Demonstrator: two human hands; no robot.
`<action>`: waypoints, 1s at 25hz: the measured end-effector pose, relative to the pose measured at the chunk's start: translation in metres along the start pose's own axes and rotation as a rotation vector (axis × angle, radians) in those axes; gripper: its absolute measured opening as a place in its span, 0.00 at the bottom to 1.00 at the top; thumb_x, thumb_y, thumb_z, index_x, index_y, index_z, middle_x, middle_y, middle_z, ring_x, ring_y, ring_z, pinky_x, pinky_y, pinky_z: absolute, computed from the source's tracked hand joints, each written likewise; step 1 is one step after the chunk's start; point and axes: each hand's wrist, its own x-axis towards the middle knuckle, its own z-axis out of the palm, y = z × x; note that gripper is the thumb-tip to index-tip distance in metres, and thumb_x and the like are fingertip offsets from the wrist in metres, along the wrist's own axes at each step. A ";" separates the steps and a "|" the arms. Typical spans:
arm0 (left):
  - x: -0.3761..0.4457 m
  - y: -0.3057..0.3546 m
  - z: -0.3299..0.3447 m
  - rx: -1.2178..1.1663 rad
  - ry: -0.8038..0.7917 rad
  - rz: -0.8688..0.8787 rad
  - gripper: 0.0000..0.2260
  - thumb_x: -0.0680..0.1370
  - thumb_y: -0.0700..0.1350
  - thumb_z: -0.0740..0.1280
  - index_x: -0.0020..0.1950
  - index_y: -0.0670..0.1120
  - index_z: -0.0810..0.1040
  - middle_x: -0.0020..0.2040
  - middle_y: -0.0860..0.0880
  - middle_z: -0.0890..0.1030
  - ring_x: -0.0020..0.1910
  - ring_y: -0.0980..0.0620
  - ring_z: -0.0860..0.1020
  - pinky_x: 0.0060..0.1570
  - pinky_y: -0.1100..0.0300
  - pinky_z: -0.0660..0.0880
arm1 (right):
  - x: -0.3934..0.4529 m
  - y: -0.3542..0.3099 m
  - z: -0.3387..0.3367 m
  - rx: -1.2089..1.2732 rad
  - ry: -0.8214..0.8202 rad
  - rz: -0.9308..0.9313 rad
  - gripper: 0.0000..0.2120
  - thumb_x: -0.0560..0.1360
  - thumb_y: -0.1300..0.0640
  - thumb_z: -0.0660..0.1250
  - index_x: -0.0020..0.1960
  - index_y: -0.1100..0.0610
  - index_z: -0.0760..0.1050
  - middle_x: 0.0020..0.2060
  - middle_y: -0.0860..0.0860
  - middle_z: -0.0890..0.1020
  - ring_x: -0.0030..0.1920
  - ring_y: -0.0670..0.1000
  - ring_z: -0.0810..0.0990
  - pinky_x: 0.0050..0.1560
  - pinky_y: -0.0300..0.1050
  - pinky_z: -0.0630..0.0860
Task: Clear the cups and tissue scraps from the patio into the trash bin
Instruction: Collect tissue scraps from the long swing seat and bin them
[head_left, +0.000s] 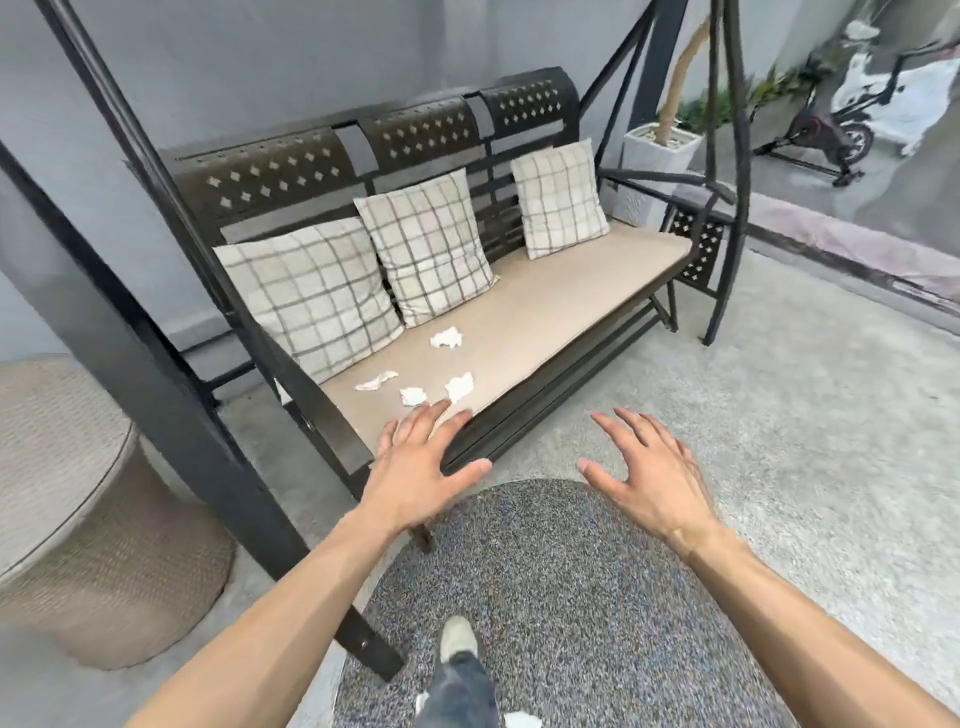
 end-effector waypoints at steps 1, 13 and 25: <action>0.025 -0.012 -0.002 -0.010 -0.002 -0.014 0.36 0.71 0.76 0.48 0.75 0.62 0.56 0.78 0.55 0.57 0.77 0.52 0.52 0.74 0.43 0.46 | 0.032 -0.005 0.002 -0.006 -0.003 -0.011 0.32 0.72 0.28 0.51 0.73 0.38 0.55 0.75 0.46 0.60 0.75 0.50 0.55 0.71 0.62 0.55; 0.194 -0.133 -0.018 -0.036 0.011 -0.219 0.34 0.72 0.74 0.49 0.75 0.61 0.57 0.77 0.54 0.58 0.76 0.51 0.53 0.74 0.44 0.47 | 0.282 -0.056 0.044 -0.011 -0.085 -0.174 0.33 0.72 0.28 0.50 0.73 0.39 0.56 0.74 0.46 0.62 0.73 0.52 0.60 0.69 0.62 0.61; 0.318 -0.176 0.025 -0.027 0.088 -0.603 0.27 0.76 0.66 0.58 0.74 0.62 0.61 0.76 0.52 0.61 0.75 0.49 0.59 0.73 0.43 0.52 | 0.517 -0.059 0.122 0.027 -0.303 -0.576 0.28 0.75 0.37 0.60 0.72 0.43 0.62 0.69 0.48 0.69 0.68 0.53 0.66 0.62 0.52 0.68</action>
